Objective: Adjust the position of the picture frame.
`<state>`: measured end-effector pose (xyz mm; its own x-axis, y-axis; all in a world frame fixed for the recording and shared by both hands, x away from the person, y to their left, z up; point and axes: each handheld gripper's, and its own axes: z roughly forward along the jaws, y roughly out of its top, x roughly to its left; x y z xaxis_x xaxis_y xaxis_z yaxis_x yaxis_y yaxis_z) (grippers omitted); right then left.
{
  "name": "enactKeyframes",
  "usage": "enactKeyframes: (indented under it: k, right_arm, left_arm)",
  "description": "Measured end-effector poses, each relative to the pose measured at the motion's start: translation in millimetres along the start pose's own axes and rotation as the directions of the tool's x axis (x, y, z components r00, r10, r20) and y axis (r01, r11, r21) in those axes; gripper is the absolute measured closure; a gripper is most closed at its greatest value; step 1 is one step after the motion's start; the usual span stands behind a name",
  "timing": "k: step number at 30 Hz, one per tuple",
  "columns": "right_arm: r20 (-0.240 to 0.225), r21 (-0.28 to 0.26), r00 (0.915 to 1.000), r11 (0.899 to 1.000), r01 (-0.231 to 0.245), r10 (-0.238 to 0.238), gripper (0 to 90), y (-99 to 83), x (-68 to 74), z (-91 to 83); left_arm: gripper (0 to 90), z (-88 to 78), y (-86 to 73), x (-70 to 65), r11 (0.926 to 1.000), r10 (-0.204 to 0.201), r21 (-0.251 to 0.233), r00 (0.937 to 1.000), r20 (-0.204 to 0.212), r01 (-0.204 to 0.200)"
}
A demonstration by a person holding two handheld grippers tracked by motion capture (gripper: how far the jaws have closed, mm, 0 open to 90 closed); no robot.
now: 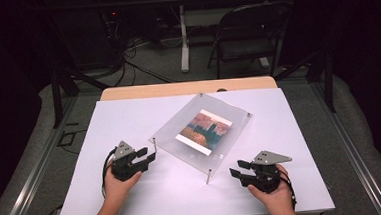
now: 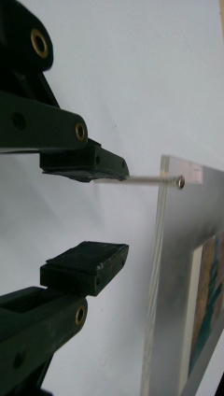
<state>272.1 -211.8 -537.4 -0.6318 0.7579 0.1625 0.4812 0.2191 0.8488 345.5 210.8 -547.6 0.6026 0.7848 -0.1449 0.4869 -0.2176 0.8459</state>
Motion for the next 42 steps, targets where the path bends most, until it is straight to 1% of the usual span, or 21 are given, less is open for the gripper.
enactKeyframes:
  k: [1,2,4,5,6,7,9,10,12,13,16,21,22,27,28,30,32,35,38,39,42]
  right_arm:
    - [0.001,0.002,1.0,1.0,0.001,-0.001,55.4,-0.3,0.5,-0.6]
    - [0.003,0.002,1.0,1.0,0.0,0.0,55.5,-0.8,1.3,-1.0]
    - [0.003,0.007,1.0,1.0,0.0,0.0,55.8,-1.7,2.1,-1.9]
    - [0.002,0.004,1.0,1.0,-0.003,0.003,56.0,-2.3,2.8,-2.2]
    - [0.002,0.002,1.0,1.0,0.0,0.0,56.1,-2.7,3.3,-2.6]
    - [0.002,0.002,1.0,1.0,-0.001,0.001,56.5,-3.2,4.1,-3.2]
    - [0.003,0.001,1.0,1.0,0.001,-0.001,56.9,-4.2,5.2,-4.0]
    - [0.004,0.004,1.0,1.0,-0.002,0.002,57.3,-4.6,6.1,-4.6]
    - [0.004,0.001,1.0,1.0,0.003,-0.003,57.8,-5.6,7.3,-5.4]
    - [0.004,0.0,1.0,1.0,-0.001,0.001,58.1,-6.1,8.7,-6.0]
    - [0.003,-0.003,1.0,1.0,-0.001,0.001,59.2,-7.2,11.1,-7.3]
    - [-0.002,-0.013,0.9999,1.0,-0.016,0.016,60.8,-8.9,14.2,-8.4]
    - [-0.008,-0.012,0.9999,1.0,-0.012,0.012,61.0,-9.4,14.8,-7.6]
    - [-0.022,0.002,0.9997,1.0,-0.011,0.011,62.3,-11.1,19.6,-0.9]
    - [-0.028,0.011,0.9996,1.0,-0.009,0.01,62.3,-11.3,20.3,0.4]
    - [-0.043,0.021,0.9989,1.0,-0.019,0.02,62.4,-11.9,21.6,4.1]
    - [-0.059,0.031,0.9982,0.999,-0.014,0.016,62.4,-12.4,22.8,8.2]
    - [-0.085,0.046,0.9962,0.999,-0.015,0.019,62.3,-12.6,26.1,13.8]
    - [-0.129,0.059,0.9909,0.998,-0.032,0.04,61.8,-13.5,28.1,19.9]
    - [-0.136,0.064,0.9901,0.998,-0.026,0.034,61.6,-13.6,29.2,21.2]
    - [-0.167,0.051,0.9844,0.998,-0.047,0.055,61.2,-13.1,30.4,22.6]
  left_arm:
    - [58.8,4.2,0.7,4.2,0.9999,-0.013,-0.001,0.9999,0.005,0.013]
    - [60.4,7.7,1.1,6.3,0.9996,-0.027,-0.001,0.9996,-0.001,0.027]
    - [61.9,13.7,2.1,9.3,0.9994,-0.034,0.005,0.9994,-0.008,0.034]
    - [62.7,17.0,2.8,10.3,0.9996,-0.025,0.015,0.9995,-0.017,0.026]
    - [63.2,20.2,3.5,11.3,0.9996,-0.006,0.026,0.9994,-0.035,0.007]
    - [63.8,23.7,4.0,11.9,0.9995,-0.001,0.031,0.999,-0.044,0.002]
    - [65.2,29.2,5.3,13.9,0.9991,0.01,0.041,0.9988,-0.048,-0.008]
    - [66.3,31.6,6.0,14.2,0.9989,0.008,0.046,0.9991,-0.042,-0.006]
    - [68.0,36.2,7.5,14.0,0.9987,0.019,0.048,0.9994,-0.029,-0.018]
    - [69.2,37.6,8.0,13.5,0.9989,0.016,0.045,0.9996,-0.022,-0.015]
    - [73.1,43.1,10.3,12.8,0.9987,0.025,0.046,0.9995,-0.02,-0.024]
    - [82.2,49.4,11.8,12.0,0.9978,0.021,0.063,0.9997,-0.01,-0.021]
    - [83.5,49.8,12.2,11.3,0.9974,0.026,0.067,0.9995,-0.017,-0.025]
    - [84.0,49.4,12.9,12.3,0.9972,0.017,0.072,0.9998,-0.013,-0.016]
    - [84.1,49.4,13.4,12.5,0.9972,0.016,0.074,0.9998,-0.008,-0.015]
    - [84.1,48.5,14.0,13.4,0.9971,-0.006,0.076,0.9999,0.012,0.005]
    - [83.7,46.9,15.0,14.3,0.9969,-0.024,0.077,0.999,0.037,0.021]
    - [83.7,41.7,18.4,10.8,0.9974,-0.019,0.071,0.9982,0.056,0.015]
    - [84.0,36.0,21.2,6.1,0.9979,0.009,0.064,0.9972,0.075,-0.014]
    - [84.2,34.5,21.4,4.4,0.9979,0.011,0.063,0.997,0.077,-0.016]
    - [84.0,32.2,20.4,0.8,0.9978,0.001,0.066,0.9957,0.093,-0.007]
